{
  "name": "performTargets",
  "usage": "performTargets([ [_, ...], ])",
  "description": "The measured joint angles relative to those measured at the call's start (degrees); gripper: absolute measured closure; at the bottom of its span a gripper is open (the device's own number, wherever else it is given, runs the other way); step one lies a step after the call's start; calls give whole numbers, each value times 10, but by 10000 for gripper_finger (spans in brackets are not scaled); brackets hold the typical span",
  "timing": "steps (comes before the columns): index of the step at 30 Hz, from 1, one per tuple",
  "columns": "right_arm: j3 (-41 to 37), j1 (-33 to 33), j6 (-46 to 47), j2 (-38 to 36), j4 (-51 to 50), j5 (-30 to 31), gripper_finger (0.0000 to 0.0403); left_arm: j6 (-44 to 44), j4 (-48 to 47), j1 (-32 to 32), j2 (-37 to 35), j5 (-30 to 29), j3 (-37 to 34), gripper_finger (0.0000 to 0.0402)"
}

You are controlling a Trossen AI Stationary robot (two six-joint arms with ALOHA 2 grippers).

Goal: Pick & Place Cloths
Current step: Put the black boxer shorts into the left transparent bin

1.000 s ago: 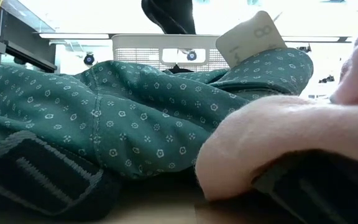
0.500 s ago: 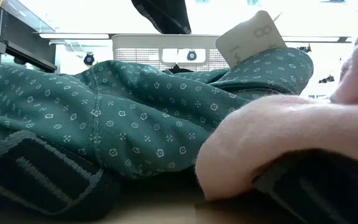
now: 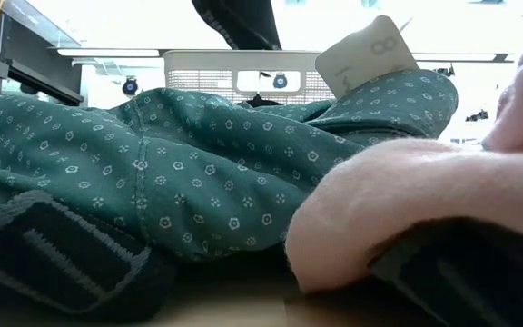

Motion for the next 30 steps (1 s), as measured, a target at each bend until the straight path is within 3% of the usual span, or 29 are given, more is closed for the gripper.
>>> performTargets([
  [7, 0, 0, 0, 0, -3, -1, 395, 3, -5, 0, 0, 20, 0, 354],
  [9, 0, 0, 0, 0, -4, -1, 391, 11, -7, 0, 0, 20, 0, 385],
  [14, 0, 0, 0, 0, -10, 3, 350, 21, -19, 0, -1, 20, 0, 394],
  [21, 1, 0, -2, -5, -25, 6, 234, 53, -29, 0, -11, 7, -1, 397],
  [26, 1, 0, -2, -27, -97, 43, 162, 104, -57, 0, -56, -55, -1, 398],
  [30, 1, 0, 2, -46, -160, 67, 137, 138, -103, 0, -107, -124, -1, 398],
])
